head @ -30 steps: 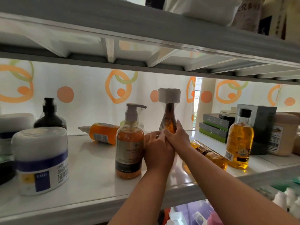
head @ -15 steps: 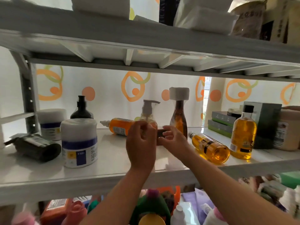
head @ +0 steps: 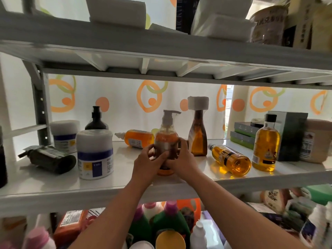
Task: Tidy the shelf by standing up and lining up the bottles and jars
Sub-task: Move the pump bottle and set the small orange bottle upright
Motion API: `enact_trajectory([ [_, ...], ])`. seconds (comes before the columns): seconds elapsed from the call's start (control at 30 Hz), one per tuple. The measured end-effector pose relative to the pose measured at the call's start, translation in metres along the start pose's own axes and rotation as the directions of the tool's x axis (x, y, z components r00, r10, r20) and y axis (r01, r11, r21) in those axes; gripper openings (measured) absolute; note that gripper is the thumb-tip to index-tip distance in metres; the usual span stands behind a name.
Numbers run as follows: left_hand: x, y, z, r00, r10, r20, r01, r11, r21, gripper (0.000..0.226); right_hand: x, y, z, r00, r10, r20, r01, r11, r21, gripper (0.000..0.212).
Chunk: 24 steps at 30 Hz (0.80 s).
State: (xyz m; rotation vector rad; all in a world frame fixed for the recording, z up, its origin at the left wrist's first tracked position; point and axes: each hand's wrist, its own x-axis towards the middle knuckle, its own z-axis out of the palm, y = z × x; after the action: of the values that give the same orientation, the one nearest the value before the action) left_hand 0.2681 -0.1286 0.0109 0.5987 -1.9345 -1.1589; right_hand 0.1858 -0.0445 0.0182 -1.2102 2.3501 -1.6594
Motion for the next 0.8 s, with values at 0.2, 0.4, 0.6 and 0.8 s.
enact_trajectory([
  [0.2, -0.005, 0.005, 0.011, 1.000, 0.024, 0.013, -0.024, 1.000, 0.006, 0.062, -0.005, 0.007, -0.019, 1.000, 0.023, 0.009, -0.024, 1.000, 0.018, 0.080],
  [0.4, -0.011, 0.010, 0.036, 0.998, 0.053, 0.045, -0.052, 0.998, -0.027, 0.060, -0.011, 0.020, -0.044, 0.997, 0.049, -0.057, -0.051, 0.997, -0.050, 0.066],
  [0.6, -0.015, 0.017, 0.067, 0.993, 0.072, 0.095, -0.066, 0.995, -0.073, 0.056, -0.014, 0.033, -0.069, 0.993, 0.064, -0.101, -0.073, 0.994, -0.085, 0.073],
  [0.8, -0.015, 0.018, 0.090, 0.990, 0.073, 0.124, -0.055, 0.989, -0.138, 0.058, -0.017, 0.043, -0.083, 0.992, 0.050, -0.120, -0.061, 0.994, -0.094, 0.075],
])
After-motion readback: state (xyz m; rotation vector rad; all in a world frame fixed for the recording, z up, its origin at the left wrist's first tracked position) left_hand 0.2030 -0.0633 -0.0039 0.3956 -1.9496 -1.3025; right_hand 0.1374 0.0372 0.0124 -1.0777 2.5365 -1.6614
